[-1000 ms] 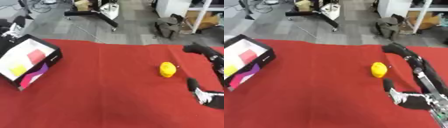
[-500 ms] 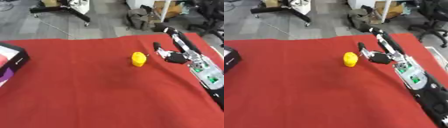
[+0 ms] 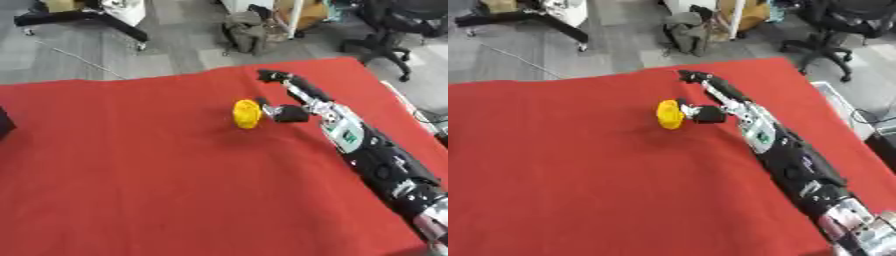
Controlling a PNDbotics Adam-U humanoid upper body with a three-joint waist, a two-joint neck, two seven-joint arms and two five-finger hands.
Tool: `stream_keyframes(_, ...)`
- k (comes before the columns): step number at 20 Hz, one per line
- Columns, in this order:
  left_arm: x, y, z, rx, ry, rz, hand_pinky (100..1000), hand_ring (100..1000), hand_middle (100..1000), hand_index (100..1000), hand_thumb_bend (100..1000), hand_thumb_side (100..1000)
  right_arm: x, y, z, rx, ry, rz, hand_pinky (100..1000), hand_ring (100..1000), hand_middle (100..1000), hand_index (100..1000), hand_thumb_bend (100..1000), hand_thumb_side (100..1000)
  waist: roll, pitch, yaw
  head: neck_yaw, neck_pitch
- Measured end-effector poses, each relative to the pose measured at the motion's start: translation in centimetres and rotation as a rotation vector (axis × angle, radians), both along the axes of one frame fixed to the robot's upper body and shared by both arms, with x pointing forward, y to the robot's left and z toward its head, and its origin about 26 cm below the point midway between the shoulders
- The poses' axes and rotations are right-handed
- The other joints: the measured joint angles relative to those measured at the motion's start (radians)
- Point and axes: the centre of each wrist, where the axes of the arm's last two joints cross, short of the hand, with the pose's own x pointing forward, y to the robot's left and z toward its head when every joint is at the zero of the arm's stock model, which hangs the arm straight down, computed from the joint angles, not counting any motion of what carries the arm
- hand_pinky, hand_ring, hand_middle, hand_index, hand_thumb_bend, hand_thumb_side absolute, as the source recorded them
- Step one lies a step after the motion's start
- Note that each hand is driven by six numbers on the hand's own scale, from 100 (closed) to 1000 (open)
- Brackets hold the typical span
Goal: Pick up the objects with one hand, pass them to the other hand, and then place them into the box on the other side of the table.
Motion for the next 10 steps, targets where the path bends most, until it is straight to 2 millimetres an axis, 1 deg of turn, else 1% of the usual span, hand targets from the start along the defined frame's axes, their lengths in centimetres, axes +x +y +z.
stream_keyframes(3, 0.0, -0.6, 0.0, -0.007, -0.007, -0.031, 970, 754, 746, 601, 398, 623, 0.3, 0.2, -0.5, -0.028, 0.007, -0.007, 1000, 873, 837, 961, 100, 504, -0.001, 0.006, 0.013, -0.019, -0.001)
stream_keyframes(5, -0.1, -1.0, 0.0, -0.009, -0.007, -0.046, 971, 753, 745, 599, 391, 630, 0.4, 0.4, -0.7, -0.048, 0.009, -0.014, 1000, 871, 834, 959, 100, 469, -0.002, 0.01, 0.021, -0.029, -0.002)
stream_keyframes(7, -0.1, -1.2, -0.2, -0.009, -0.005, -0.056, 973, 753, 745, 597, 382, 641, 0.5, 0.5, -1.0, -0.07, 0.013, -0.019, 1000, 861, 805, 940, 100, 398, -0.003, 0.011, 0.024, -0.036, -0.005)
stream_keyframes(8, -0.1, -1.3, -0.2, -0.007, -0.004, -0.06, 973, 752, 744, 596, 378, 645, 0.6, 0.6, -1.1, -0.081, 0.014, -0.02, 1000, 854, 778, 928, 100, 347, -0.004, 0.012, 0.024, -0.039, -0.006)
stream_keyframes(9, -0.2, -1.5, -0.3, -0.007, -0.003, -0.063, 975, 751, 743, 595, 371, 653, 0.6, 0.6, -1.2, -0.092, 0.014, -0.024, 999, 845, 758, 917, 100, 252, -0.004, 0.013, 0.026, -0.041, -0.009)
stream_keyframes(10, -0.2, -1.6, -0.4, -0.007, 0.0, -0.068, 975, 751, 743, 593, 369, 656, 0.6, 0.7, -1.2, -0.102, 0.01, -0.025, 987, 833, 718, 891, 100, 153, -0.004, 0.013, 0.028, -0.043, -0.009)
